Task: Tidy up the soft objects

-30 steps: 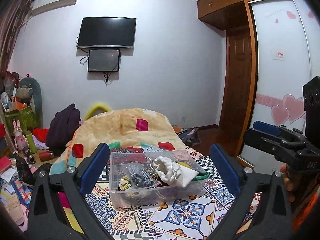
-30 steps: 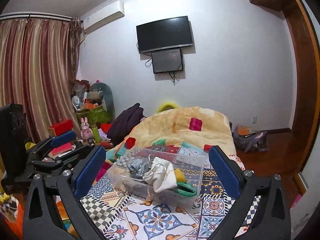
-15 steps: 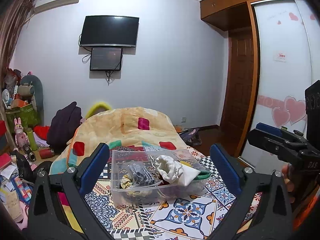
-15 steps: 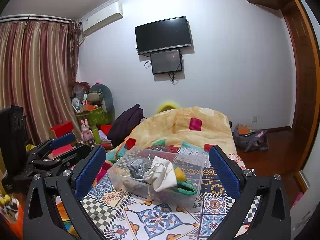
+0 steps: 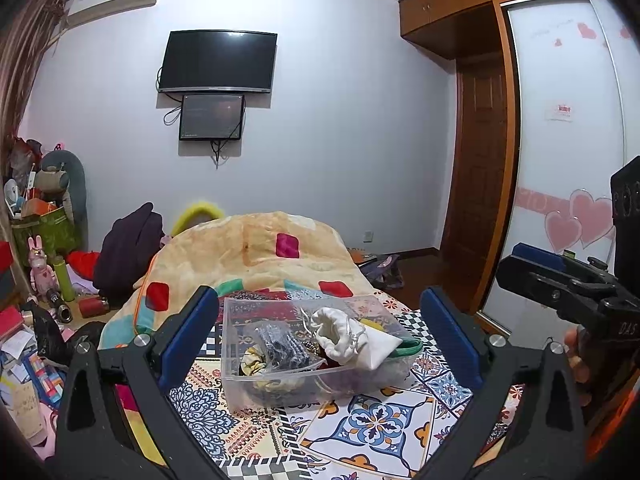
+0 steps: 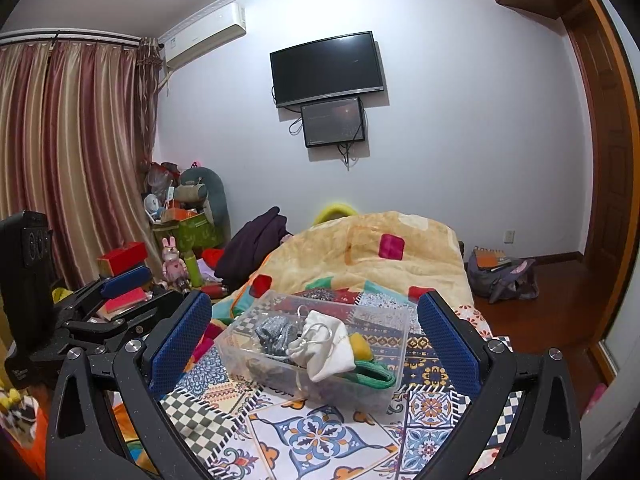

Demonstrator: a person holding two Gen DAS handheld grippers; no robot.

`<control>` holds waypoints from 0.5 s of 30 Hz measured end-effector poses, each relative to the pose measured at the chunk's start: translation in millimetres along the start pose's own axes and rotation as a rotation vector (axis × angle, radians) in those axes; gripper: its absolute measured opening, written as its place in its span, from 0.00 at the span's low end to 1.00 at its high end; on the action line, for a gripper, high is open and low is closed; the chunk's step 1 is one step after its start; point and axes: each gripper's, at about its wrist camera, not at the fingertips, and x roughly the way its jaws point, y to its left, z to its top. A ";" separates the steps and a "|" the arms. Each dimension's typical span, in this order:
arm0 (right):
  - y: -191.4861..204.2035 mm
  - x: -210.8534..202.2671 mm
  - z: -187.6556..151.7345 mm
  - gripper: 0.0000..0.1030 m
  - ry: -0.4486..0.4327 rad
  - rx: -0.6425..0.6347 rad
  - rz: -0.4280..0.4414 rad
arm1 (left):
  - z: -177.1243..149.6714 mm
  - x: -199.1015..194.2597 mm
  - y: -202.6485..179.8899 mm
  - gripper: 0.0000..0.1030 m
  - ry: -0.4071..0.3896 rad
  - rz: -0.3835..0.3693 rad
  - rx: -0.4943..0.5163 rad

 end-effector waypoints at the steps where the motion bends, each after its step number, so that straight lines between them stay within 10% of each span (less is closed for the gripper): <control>1: 0.0 0.5 -0.4 1.00 0.000 0.000 0.001 | -0.1 -0.1 -0.1 0.99 0.000 0.001 0.001; 15: 0.4 -0.4 -0.5 1.00 0.000 -0.003 -0.002 | -0.7 0.6 -0.8 0.99 -0.001 0.000 0.003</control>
